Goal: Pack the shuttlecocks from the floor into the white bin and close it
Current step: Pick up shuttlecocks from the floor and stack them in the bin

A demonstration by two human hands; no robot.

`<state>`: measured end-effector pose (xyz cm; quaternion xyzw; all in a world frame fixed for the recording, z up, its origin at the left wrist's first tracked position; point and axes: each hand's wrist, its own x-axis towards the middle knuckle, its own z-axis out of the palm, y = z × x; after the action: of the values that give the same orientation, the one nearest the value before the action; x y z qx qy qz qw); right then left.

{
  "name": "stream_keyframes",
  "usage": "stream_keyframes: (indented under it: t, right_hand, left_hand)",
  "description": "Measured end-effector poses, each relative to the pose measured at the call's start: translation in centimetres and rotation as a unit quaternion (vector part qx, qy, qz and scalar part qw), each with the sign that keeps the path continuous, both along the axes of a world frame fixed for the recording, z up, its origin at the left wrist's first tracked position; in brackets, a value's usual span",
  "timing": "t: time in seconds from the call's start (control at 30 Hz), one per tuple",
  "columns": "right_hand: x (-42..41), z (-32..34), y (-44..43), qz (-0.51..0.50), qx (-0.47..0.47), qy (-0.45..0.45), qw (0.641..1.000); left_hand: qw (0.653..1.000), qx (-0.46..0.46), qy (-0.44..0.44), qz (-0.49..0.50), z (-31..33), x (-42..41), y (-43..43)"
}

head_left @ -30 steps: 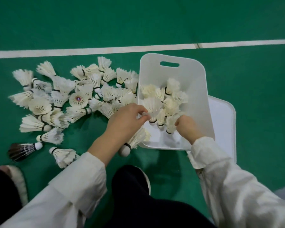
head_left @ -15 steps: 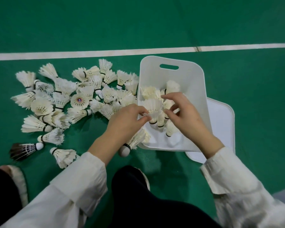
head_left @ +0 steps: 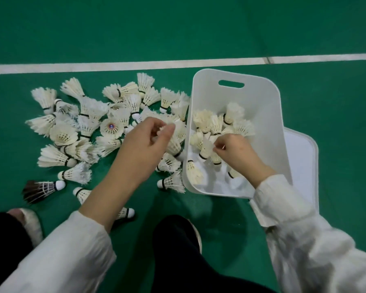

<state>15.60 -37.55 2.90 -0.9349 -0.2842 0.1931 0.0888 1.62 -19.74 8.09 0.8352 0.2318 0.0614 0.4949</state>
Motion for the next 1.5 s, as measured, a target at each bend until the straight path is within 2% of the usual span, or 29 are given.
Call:
stream_keyframes:
  t: [0.1,0.23,0.53,0.63,0.73,0.83,0.9,0.93,1.0,1.03,1.1,1.17,1.33,1.4,1.5]
  right_hand:
    - [-0.7,-2.7,2.2,0.062,-0.028,0.013,0.998]
    - [0.5,-4.4,4.3,0.064,-0.036,-0.012,0.997]
    - [1.5,-5.7,3.8,0.045,-0.029,-0.037,0.998]
    - [1.0,-6.3,3.6,0.078,-0.056,-0.022,0.995]
    - [0.9,-6.1,3.8,0.064,-0.054,0.01,0.996]
    - [0.8,-4.0,3.5,0.012,-0.005,0.039,0.999]
    - [0.2,-1.3,3.1,-0.026,0.094,0.018,0.995]
    - [-0.2,0.4,2.9,-0.05,0.164,0.029,0.985]
    - [-1.0,3.8,2.1,-0.071,0.286,0.11,0.949]
    - [-1.5,5.2,1.8,-0.059,0.307,0.152,0.938]
    - [-2.5,6.8,1.5,-0.018,0.274,0.203,0.94]
    - [-3.1,6.9,1.6,-0.006,0.241,0.195,0.951]
    - [-2.8,6.4,1.3,-0.088,0.303,0.161,0.935]
    - [-2.2,6.1,0.5,-0.127,0.315,0.158,0.927]
    - [-1.4,5.7,-1.2,-0.181,0.327,0.142,0.917]
  left_hand:
    - [0.998,0.06,0.017,-0.026,-0.8,0.0,0.5]
    - [0.992,0.117,0.011,-0.04,-1.7,0.2,0.8]
    - [0.991,0.127,-0.009,-0.045,-2.0,0.3,0.6]
    - [0.99,0.133,-0.012,-0.046,-2.1,0.3,0.7]
    - [0.989,0.135,-0.016,-0.056,-2.3,0.4,0.5]
    - [0.988,0.136,-0.02,-0.064,-2.2,0.5,0.2]
    - [0.988,0.135,-0.023,-0.067,-2.1,0.7,0.2]
    - [0.988,0.135,-0.027,-0.068,-2.1,0.8,0.1]
    - [0.986,0.141,-0.046,-0.074,-2.0,1.0,-0.1]
    - [0.984,0.148,-0.058,-0.081,-1.9,1.2,-0.2]
    - [0.979,0.156,-0.079,-0.101,-1.7,1.5,-0.6]
    - [0.976,0.153,-0.095,-0.122,-1.4,1.9,-0.8]
    - [0.973,0.129,-0.151,-0.12,-0.8,1.5,-1.2]
    - [0.98,0.112,-0.138,-0.091,-1.0,1.1,-0.8]
    - [0.99,0.112,-0.05,-0.063,-2.9,0.2,0.4]
